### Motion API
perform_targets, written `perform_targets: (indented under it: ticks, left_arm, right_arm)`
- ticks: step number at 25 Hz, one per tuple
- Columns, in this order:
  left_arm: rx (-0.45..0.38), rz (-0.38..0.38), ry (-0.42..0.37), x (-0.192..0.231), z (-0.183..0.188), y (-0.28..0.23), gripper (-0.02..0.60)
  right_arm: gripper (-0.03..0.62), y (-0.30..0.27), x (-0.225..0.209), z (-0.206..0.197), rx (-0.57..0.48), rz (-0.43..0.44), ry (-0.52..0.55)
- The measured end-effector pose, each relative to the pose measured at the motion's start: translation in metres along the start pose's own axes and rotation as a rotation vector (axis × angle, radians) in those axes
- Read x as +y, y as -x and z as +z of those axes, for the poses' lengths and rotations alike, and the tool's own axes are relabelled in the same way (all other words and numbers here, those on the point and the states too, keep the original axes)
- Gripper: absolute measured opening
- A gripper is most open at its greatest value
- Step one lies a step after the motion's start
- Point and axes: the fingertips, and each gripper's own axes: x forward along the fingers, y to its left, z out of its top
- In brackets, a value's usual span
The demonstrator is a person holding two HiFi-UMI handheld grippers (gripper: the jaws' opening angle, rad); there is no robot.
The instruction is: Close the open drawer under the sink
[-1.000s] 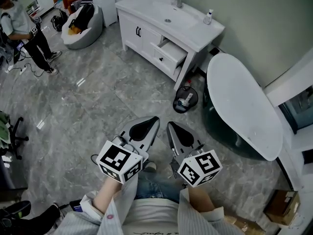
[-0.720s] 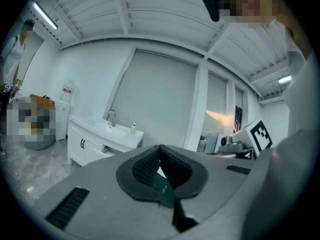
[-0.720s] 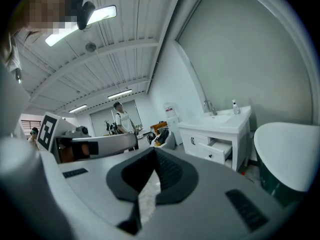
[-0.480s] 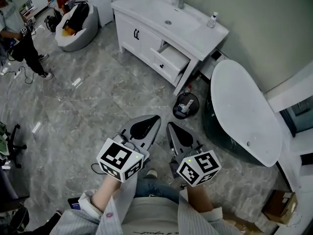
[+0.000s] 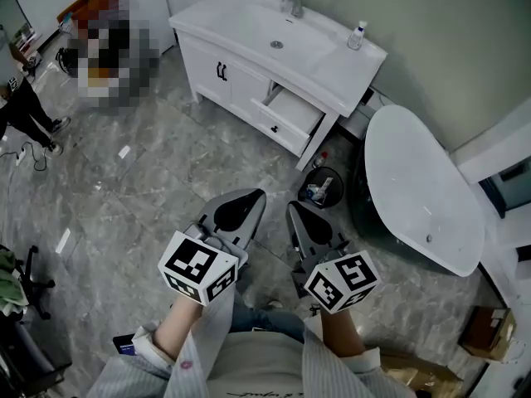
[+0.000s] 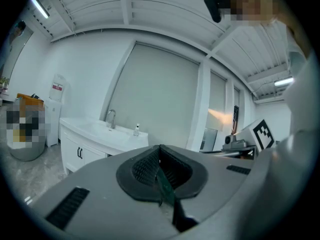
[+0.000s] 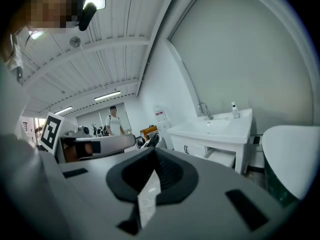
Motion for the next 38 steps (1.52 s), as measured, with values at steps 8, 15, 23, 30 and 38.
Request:
perform_targets:
  ticks: [8,15,23,30,38]
  left_arm:
    - [0.006,-0.03,-0.025,0.063,0.013,0.002,0.015]
    - [0.004,-0.031,0.009,0.095,0.015,0.006,0.015]
    - [0.011,-0.015,0.015,0.13,0.014,-0.026,0.015]
    - [0.011,-0.013,0.002,0.175,0.034,-0.083,0.015]
    - [0.035,-0.045,-0.013,0.211,0.065,-0.175,0.015]
  right_arm:
    - [0.011,-0.058,0.006,0.002,-0.013,-0.051,-0.011]
    - [0.011,-0.083,0.01,0.001,0.016,-0.081,-0.013]
    - [0.011,-0.124,-0.023,0.005,0.029,-0.076,-0.025]
    - [0.009,-0.185,-0.069,0.027,0.037,-0.063,-0.03]
    - [0.01,-0.241,-0.144,0.074,0.025,-0.095,-0.042]
